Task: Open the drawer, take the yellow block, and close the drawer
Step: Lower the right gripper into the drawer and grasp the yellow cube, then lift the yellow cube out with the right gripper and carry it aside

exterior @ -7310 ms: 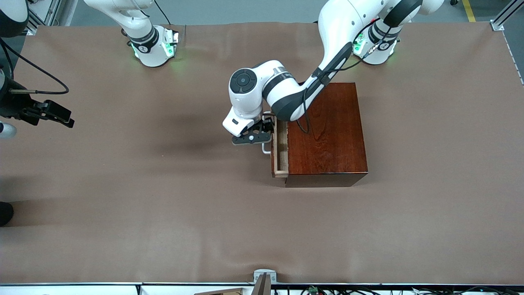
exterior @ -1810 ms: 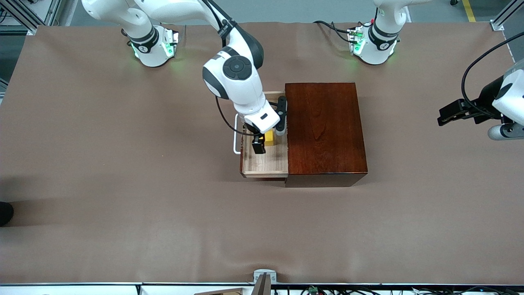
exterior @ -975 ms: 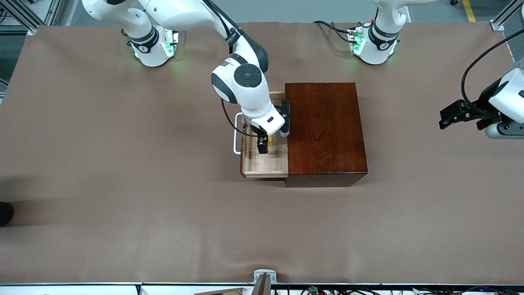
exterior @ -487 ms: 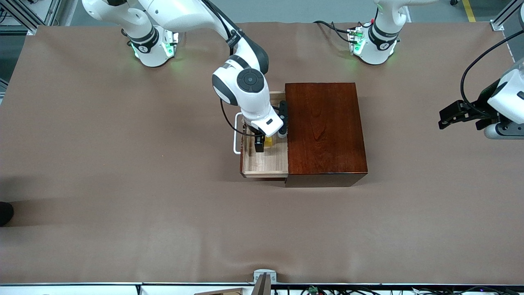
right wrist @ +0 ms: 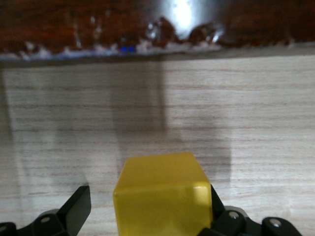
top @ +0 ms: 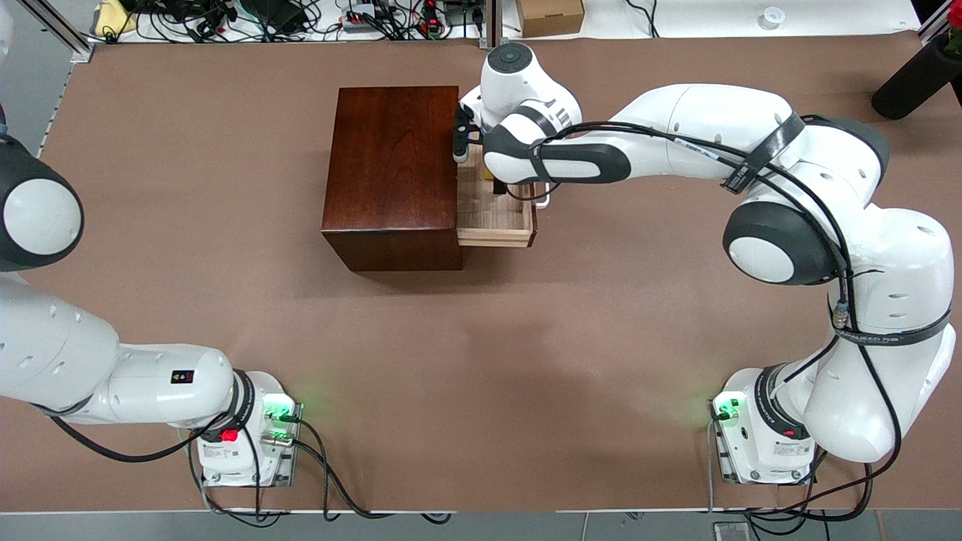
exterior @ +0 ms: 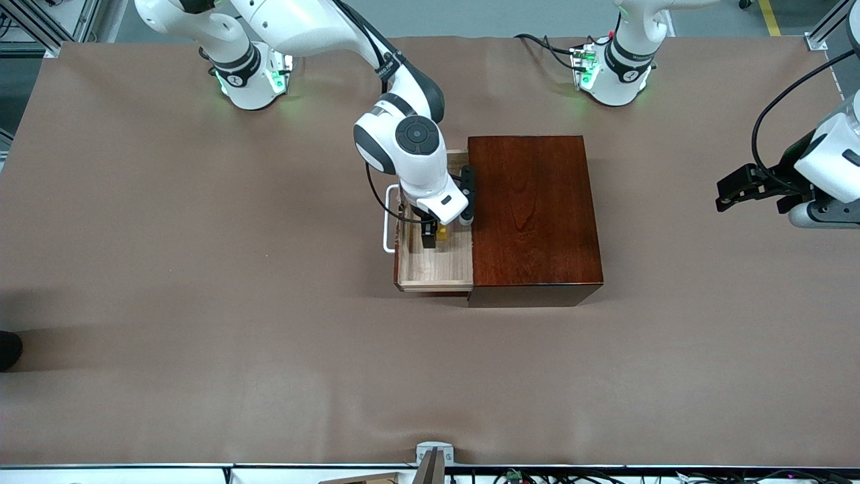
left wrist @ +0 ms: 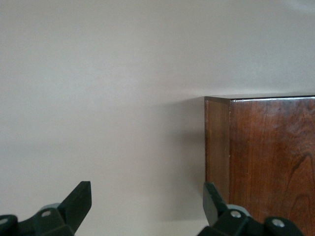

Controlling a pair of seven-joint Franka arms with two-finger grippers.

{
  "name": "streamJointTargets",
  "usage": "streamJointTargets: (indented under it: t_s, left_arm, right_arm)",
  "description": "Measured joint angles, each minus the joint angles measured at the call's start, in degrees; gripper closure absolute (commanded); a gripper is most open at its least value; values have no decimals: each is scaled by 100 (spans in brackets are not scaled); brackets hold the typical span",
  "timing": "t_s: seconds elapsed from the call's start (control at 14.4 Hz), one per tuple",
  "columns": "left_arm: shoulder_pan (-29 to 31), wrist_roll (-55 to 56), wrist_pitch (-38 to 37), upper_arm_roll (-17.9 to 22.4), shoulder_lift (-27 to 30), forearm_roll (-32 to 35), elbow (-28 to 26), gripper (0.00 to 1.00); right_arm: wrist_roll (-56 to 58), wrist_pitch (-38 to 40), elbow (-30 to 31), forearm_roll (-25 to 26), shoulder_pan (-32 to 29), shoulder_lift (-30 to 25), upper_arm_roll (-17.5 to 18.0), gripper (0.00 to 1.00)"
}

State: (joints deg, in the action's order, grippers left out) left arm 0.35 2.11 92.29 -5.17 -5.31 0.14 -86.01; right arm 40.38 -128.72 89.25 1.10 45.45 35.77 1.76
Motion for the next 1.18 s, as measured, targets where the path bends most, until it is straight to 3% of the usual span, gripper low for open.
streamJointTargets:
  t_s: [0.07, 0.7, 1.18]
  left_arm:
    - [-3, 0, 1, 0, 0, 0, 0, 0]
    - [-4, 0, 3, 1, 0, 0, -5, 0]
    - [-4, 0, 3, 2, 0, 0, -12, 0]
  right_arm:
    - [-1, 0, -15, 0, 1, 1, 1, 100]
    - [-104, 3, -547, -5, 7, -13, -49, 100]
    - [-1405, 425, -657, -207, -412, -607, -116, 100]
